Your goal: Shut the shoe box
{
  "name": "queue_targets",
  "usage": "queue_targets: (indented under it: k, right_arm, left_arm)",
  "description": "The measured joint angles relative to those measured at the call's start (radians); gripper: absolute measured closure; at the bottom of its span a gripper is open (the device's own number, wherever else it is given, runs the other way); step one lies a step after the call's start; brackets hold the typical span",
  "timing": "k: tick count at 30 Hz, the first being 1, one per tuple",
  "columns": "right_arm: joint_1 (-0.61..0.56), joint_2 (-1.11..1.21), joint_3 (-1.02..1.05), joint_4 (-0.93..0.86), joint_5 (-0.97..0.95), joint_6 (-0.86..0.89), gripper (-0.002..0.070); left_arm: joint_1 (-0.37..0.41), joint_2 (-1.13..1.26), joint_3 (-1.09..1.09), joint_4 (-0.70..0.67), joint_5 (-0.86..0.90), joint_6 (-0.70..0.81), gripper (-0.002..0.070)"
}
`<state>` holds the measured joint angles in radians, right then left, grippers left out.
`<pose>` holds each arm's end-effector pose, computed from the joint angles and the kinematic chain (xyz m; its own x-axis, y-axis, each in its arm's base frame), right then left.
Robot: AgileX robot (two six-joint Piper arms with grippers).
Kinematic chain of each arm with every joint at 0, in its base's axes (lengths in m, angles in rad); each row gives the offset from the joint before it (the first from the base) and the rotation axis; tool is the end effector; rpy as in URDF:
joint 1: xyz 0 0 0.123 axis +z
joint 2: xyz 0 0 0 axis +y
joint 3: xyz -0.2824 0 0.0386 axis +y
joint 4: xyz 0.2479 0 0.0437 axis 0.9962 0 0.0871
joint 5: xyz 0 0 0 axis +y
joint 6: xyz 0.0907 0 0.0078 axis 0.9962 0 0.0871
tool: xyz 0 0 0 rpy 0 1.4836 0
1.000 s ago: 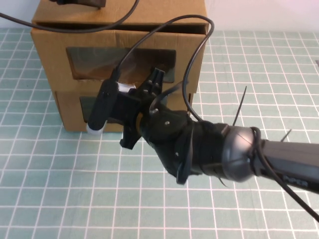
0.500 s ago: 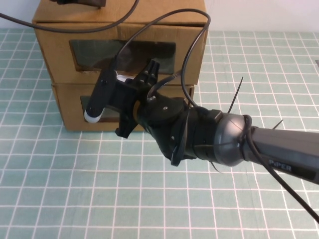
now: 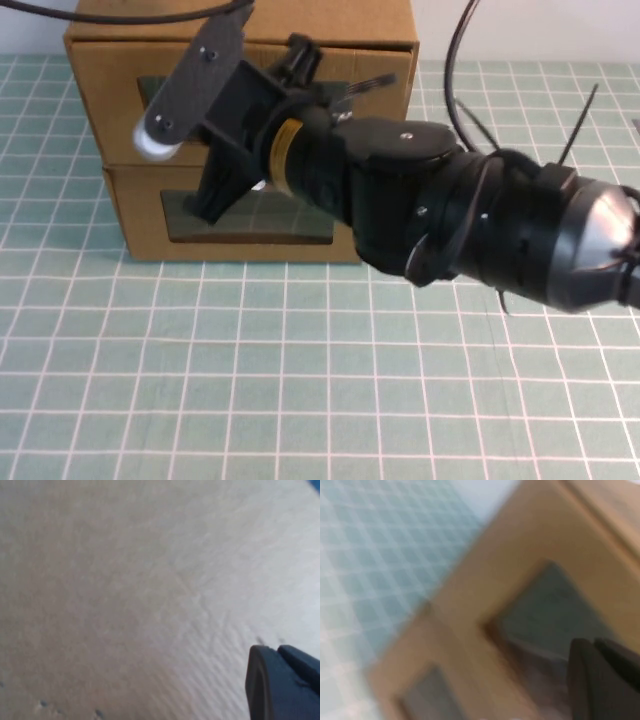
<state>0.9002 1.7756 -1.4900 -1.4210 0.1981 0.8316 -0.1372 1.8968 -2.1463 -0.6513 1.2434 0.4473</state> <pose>0.2827 0.3276 0.3435 0.2429 -0.5672 -0.7869 -0.6198 0.5333 -0.5757 0.3956 -0.1074 0.4266 -0.6139 0.2546 -0.7472 0.6352 0.7213 -0.2762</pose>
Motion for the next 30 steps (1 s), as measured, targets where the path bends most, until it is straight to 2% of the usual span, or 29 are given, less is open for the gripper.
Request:
queue_targets:
  k: [6, 9, 12, 17, 21, 25, 30]
  right_arm:
    - [0.0, -0.033, 0.0, 0.038, 0.197, -0.163, 0.069]
    - [0.0, -0.048, 0.0, 0.121, 0.288, -0.262, 0.069]
    - [0.0, -0.067, 0.0, 0.304, 0.374, -0.435, 0.069]
    - [0.0, -0.132, 0.0, 0.729, 0.506, -0.736, 0.069]
    - [-0.015, -0.196, 0.0, 0.98, 0.551, -0.872, 0.069]
    - [-0.122, -0.254, -0.04, 1.169, 0.558, -0.904, 0.069]
    - [-0.367, -0.293, -0.135, 1.395, 0.559, -0.906, 0.069]
  left_arm:
    - [0.0, -0.087, -0.002, 0.021, -0.019, 0.008, 0.068]
    - [0.0, -0.139, -0.002, 0.028, -0.05, -0.006, 0.068]
    - [0.0, -0.198, -0.002, 0.038, -0.064, -0.01, 0.068]
    - [0.0, -0.293, -0.009, 0.067, -0.061, -0.017, 0.068]
    - [0.0, -0.35, -0.01, 0.089, 0.001, -0.021, 0.068]
    - [0.0, -0.402, 0.017, 0.113, 0.023, -0.021, 0.068]
    - [0.0, -0.518, 0.16, 0.157, 0.023, -0.03, 0.068]
